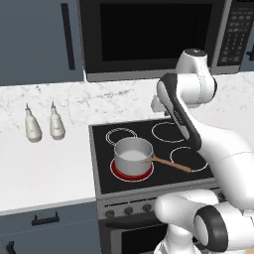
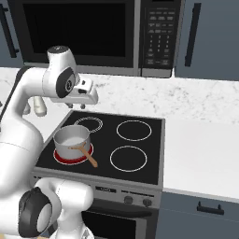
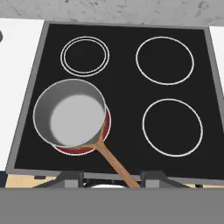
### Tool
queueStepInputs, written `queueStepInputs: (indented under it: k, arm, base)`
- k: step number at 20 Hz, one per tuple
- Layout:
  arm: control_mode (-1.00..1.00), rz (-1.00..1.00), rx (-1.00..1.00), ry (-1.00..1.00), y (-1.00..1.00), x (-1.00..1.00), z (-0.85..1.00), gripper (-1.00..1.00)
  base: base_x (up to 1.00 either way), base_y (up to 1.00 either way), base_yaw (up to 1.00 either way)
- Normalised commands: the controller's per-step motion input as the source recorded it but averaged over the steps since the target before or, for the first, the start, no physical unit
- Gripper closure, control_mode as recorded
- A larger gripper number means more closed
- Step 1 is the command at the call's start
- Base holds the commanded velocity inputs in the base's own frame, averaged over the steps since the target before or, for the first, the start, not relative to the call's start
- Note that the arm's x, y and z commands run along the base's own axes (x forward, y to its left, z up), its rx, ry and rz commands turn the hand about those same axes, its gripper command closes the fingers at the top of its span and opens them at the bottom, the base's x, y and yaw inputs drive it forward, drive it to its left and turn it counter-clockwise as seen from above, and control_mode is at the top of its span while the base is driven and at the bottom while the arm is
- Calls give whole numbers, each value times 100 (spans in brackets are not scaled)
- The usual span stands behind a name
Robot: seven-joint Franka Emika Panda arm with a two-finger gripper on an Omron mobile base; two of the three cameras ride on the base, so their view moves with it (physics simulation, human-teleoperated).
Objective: Turn off the front left burner of the stove.
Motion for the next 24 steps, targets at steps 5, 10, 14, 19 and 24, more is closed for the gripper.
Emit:
queueStepInputs:
  k: [5,10,14,19,24]
  arm:
    - [-100,1,0,2,26,-9,-8,-100]
    - [-100,4,-1,16,60,-19,-40,-100]
    - [-100,4,-9,9,70,-40,-43,-100]
    - [-100,10,-18,9,85,-32,-34,-100]
    - [-100,13,-19,8,55,-37,-47,-100]
  base:
    - [0,0,0]
    - [0,0,0]
    - [0,0,0]
    - [0,0,0]
    - [0,0,0]
